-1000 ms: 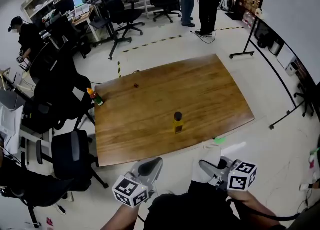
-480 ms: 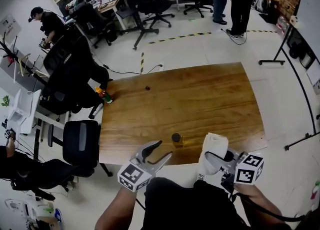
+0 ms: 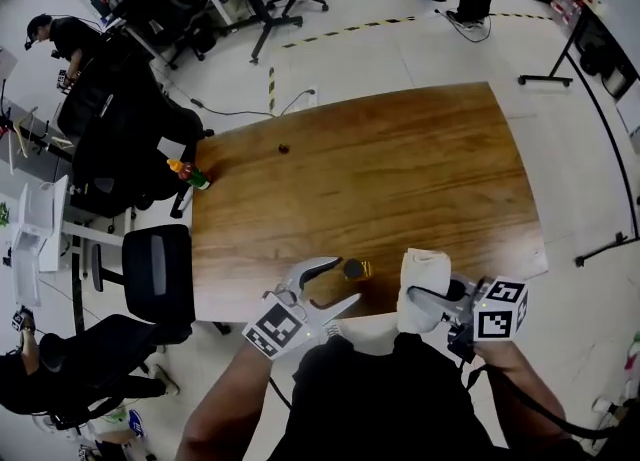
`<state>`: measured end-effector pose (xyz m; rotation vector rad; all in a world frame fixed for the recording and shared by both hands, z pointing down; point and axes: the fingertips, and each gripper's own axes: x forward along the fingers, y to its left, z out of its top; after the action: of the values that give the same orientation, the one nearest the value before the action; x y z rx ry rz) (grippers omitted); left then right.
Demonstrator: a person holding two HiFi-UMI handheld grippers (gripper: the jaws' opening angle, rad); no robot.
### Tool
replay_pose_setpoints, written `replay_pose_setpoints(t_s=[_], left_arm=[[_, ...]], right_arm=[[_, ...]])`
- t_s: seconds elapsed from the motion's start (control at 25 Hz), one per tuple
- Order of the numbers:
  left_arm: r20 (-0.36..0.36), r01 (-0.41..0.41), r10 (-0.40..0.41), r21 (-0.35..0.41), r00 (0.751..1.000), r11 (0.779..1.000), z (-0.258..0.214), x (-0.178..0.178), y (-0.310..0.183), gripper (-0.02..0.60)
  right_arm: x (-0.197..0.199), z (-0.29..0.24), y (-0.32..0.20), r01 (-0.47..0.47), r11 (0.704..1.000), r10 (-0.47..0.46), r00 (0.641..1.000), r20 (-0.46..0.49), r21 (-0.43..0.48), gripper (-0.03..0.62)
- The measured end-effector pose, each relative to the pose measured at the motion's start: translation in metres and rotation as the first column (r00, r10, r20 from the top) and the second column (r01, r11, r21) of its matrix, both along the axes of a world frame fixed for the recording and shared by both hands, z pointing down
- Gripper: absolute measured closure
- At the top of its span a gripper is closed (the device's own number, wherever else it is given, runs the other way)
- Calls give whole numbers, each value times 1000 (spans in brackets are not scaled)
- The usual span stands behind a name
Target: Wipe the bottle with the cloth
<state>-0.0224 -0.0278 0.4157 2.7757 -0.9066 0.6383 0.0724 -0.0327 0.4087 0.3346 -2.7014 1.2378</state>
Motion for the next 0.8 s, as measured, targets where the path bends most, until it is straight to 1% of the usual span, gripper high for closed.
replay_pose_setpoints(t_s=[0.08,0.16,0.24,0.28,0.4,0.52,0.64,0.72,0.8], left_arm=[[-8,-62,62,-3,998,998,4,8,-2,307],[-30,-115,115,1,993,993,4,12,-4,308],[-59,-153,154,11,986,988,1,15,-6,313],[-69,-163,164,18,984,986,-1,14,-8,327],[-77,-173,175,31,982,984,-3,8,-13,393],[-51,-187,189,32,981,982,-2,6,-12,399],[-20,-186,187,32,982,982,-6,11,-12,408],[-37,-165,166,40,985,985,-5,14,-12,410],[-58,-142,144,40,988,989,-6,16,-11,411]], right_arm=[[-1,7,-3,-38,999,39,999,7,-24,523],[-5,11,-6,-64,997,65,998,15,-34,523],[-12,14,-10,-76,997,77,997,18,-31,523],[-16,15,-12,-79,996,79,997,21,-30,523],[-29,21,-19,-81,996,82,996,32,-42,523],[-40,24,-22,-58,996,62,995,73,-61,523],[-46,15,-27,-35,997,45,986,160,-65,523],[-48,8,-35,-40,997,55,973,225,-70,523],[-52,7,-41,-35,996,55,962,269,-80,523]])
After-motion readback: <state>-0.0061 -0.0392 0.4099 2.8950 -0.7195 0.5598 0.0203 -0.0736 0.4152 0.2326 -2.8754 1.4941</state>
